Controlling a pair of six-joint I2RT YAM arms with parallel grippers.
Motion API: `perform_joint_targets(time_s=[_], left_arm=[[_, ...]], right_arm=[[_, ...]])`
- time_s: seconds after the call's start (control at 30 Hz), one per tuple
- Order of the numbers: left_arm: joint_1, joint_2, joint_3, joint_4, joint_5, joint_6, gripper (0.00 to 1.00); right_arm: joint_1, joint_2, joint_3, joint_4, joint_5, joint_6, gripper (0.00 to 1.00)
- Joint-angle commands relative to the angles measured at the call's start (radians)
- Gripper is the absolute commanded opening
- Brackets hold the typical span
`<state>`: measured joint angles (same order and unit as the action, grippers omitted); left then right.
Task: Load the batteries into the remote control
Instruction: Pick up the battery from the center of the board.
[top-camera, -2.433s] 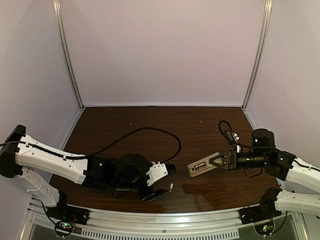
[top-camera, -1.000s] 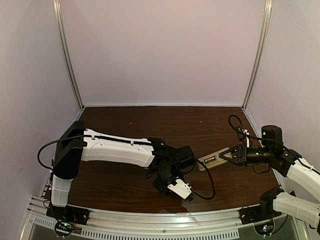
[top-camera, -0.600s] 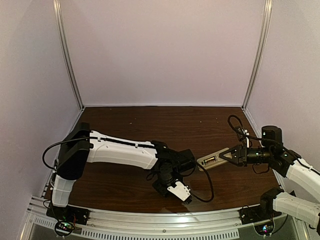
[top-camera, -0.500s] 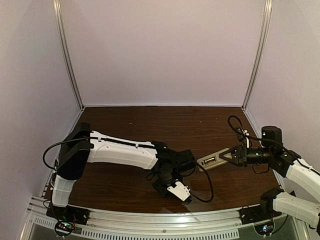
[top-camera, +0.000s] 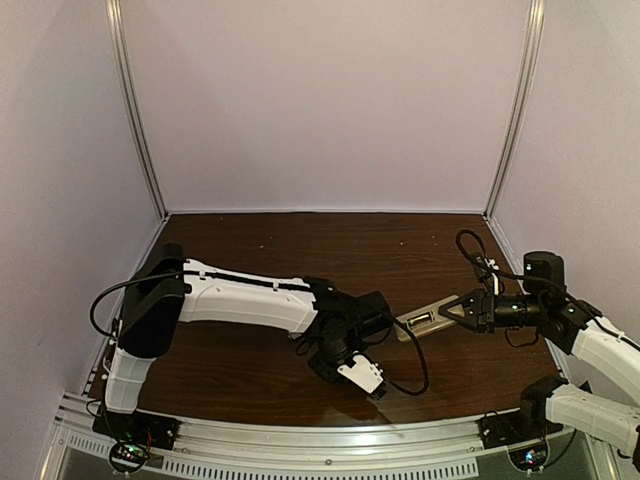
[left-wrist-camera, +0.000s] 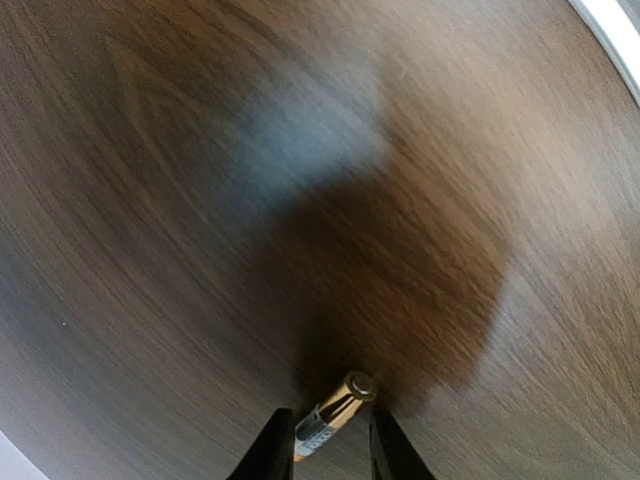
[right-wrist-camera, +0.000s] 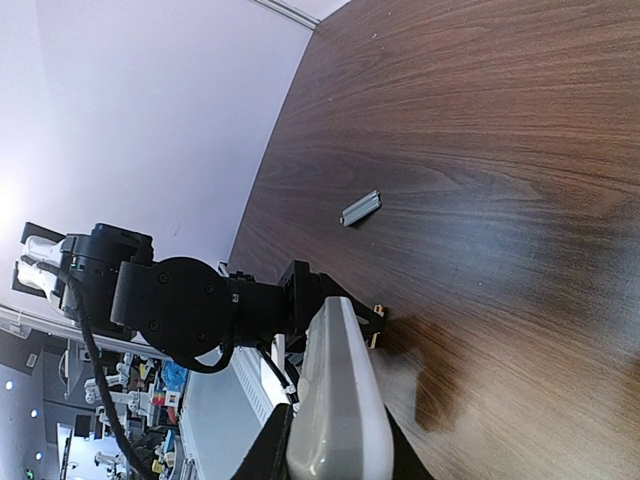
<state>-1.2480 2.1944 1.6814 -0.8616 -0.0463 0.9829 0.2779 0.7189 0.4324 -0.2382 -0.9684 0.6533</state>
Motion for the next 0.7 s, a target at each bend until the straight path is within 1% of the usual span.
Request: perform_joint_targets(time_s=[0.0, 0.27, 0.33, 0.4, 0.67], left_arm=[[0.006, 0.027, 0.013, 0.003, 0.008, -0.01, 0.25], [0.005, 0.02, 0.012, -0.03, 0.046, -0.097, 0.18], [0.005, 0.016, 0.011, -0.041, 0.063, -0.127, 0.18], [0.006, 0.013, 0.016, -0.065, 0.104, -0.169, 0.18], [0.005, 0.008, 0.002, -0.15, 0.194, -0.369, 0.16]], right_arm=[[-0.011, -0.003, -0.014, 0.022, -0.017, -0.01, 0.0], [-0.014, -0.005, -0.009, 0.003, -0.017, -0.022, 0.0], [-0.014, -0.001, -0.008, -0.003, -0.018, -0.028, 0.0], [-0.015, 0.0, -0.008, -0.01, -0.018, -0.033, 0.0], [-0.016, 0.007, 0.0, -0.036, -0.016, -0.051, 0.0]])
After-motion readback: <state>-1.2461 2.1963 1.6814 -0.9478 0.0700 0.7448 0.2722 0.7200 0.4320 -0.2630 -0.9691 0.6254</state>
